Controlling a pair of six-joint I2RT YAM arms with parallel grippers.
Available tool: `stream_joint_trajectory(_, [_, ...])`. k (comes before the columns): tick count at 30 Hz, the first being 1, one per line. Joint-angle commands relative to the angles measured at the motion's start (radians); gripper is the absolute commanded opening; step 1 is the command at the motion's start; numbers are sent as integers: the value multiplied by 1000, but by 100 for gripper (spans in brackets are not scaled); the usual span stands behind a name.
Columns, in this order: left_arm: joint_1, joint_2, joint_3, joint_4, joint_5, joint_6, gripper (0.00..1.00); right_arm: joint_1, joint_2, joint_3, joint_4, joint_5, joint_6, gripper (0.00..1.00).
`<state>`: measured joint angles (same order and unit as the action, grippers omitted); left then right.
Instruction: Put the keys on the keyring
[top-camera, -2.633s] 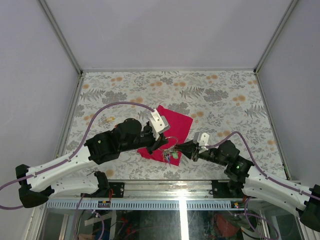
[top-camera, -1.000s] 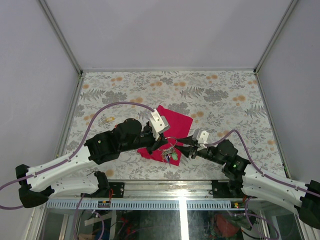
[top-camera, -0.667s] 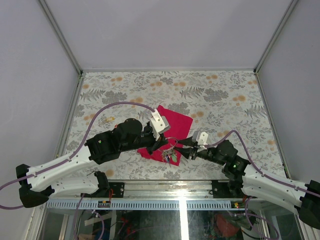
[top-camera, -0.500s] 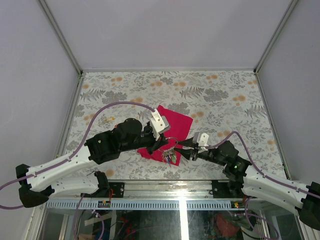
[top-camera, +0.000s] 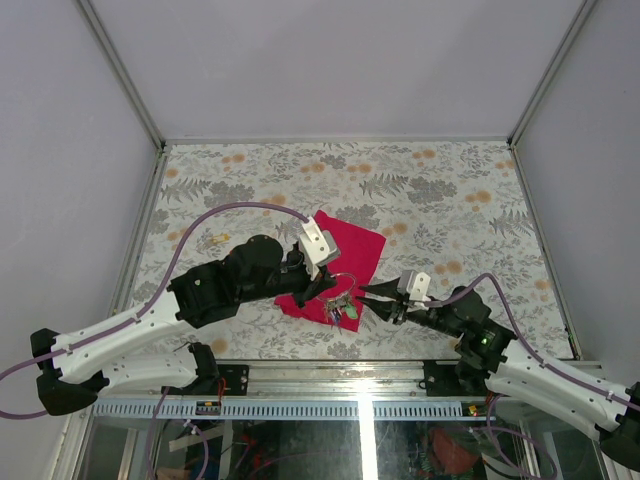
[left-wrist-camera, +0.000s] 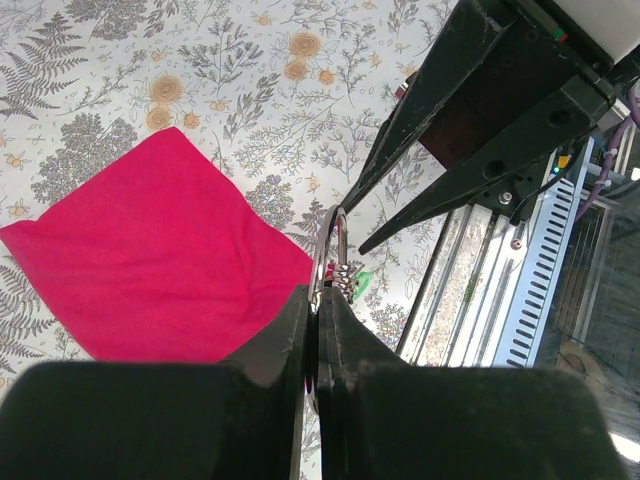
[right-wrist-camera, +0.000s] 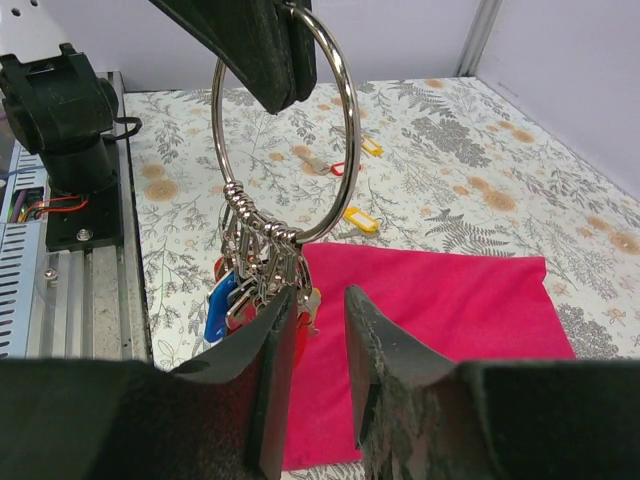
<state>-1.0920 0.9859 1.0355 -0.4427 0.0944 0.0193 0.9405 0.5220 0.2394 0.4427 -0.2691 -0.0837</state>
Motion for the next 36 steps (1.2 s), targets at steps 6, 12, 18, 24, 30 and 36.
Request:
stream_joint_trajectory(6, [3, -8, 48, 50, 17, 7, 0, 4, 10, 11, 27, -13, -9, 33])
stream_joint_trajectory(12, [3, -4, 49, 50, 24, 5, 0, 3, 45, 13, 73, -36, 3, 34])
stream_joint_trajectory(18, [4, -3, 49, 51, 29, 4, 0, 3, 88, 21, 120, -35, 9, 33])
stream_joint_trajectory(24, [3, -3, 47, 52, 33, 3, 0, 4, 114, 27, 153, -32, 14, 30])
stream_joint_trajectory(30, [3, -4, 44, 52, 33, 0, 0, 3, 124, 29, 176, -43, 22, 34])
stream_joint_trajectory(36, [4, -1, 44, 54, 32, -1, 0, 3, 135, 28, 203, -50, 32, 35])
